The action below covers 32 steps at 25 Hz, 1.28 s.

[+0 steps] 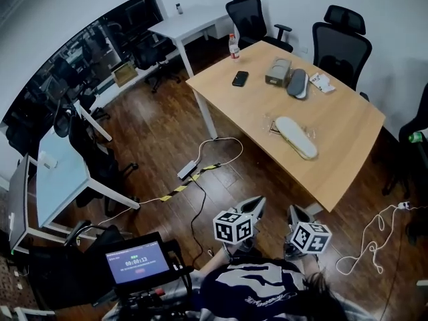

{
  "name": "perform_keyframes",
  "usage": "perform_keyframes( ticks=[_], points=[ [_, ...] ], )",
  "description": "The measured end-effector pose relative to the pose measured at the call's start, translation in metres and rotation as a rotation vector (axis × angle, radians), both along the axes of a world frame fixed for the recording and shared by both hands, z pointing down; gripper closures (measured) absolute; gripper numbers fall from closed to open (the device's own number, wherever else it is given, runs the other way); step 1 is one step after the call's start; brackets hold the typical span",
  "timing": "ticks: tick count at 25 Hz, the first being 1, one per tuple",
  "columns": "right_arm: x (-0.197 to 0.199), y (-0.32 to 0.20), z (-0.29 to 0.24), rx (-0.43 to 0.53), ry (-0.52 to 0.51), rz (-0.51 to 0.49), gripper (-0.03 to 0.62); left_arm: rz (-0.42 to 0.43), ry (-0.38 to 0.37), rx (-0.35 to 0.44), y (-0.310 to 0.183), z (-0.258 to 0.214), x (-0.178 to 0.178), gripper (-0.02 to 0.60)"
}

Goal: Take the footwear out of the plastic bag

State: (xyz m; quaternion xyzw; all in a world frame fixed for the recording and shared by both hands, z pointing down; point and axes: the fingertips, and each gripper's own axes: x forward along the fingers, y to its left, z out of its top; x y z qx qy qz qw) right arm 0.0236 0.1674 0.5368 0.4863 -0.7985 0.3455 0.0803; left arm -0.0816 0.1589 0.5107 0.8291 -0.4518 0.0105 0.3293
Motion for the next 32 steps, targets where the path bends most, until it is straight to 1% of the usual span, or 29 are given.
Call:
perform_keyframes(
  ticks=[5, 8, 10, 14, 21, 27, 32],
  points=[
    [0.043, 0.024, 0.004, 0.003, 0.008, -0.014, 0.597, -0.026, 0.023, 0.009, 0.021, -0.006, 0.044, 0.577],
    [0.055, 0.033, -0.012, 0.01, 0.011, -0.036, 0.598, -0.017, 0.023, 0.002, 0.034, -0.019, 0.068, 0.577],
    [0.063, 0.039, -0.019, 0.016, 0.003, -0.055, 0.597, -0.005, 0.019, -0.01, 0.046, -0.02, 0.086, 0.577],
    [0.079, 0.058, -0.017, 0.007, -0.009, -0.101, 0.597, -0.011, 0.013, -0.034, 0.07, -0.016, 0.115, 0.577],
    [0.093, 0.084, -0.009, 0.005, 0.006, -0.19, 0.598, -0.086, 0.022, -0.051, 0.087, -0.01, 0.133, 0.577],
    [0.11, 0.099, -0.006, -0.001, 0.005, -0.204, 0.599, -0.092, 0.032, -0.065, 0.102, -0.006, 0.153, 0.577],
    [0.12, 0.101, -0.004, -0.009, 0.009, -0.209, 0.599, -0.09, 0.027, -0.062, 0.103, -0.006, 0.163, 0.577]
  ],
)
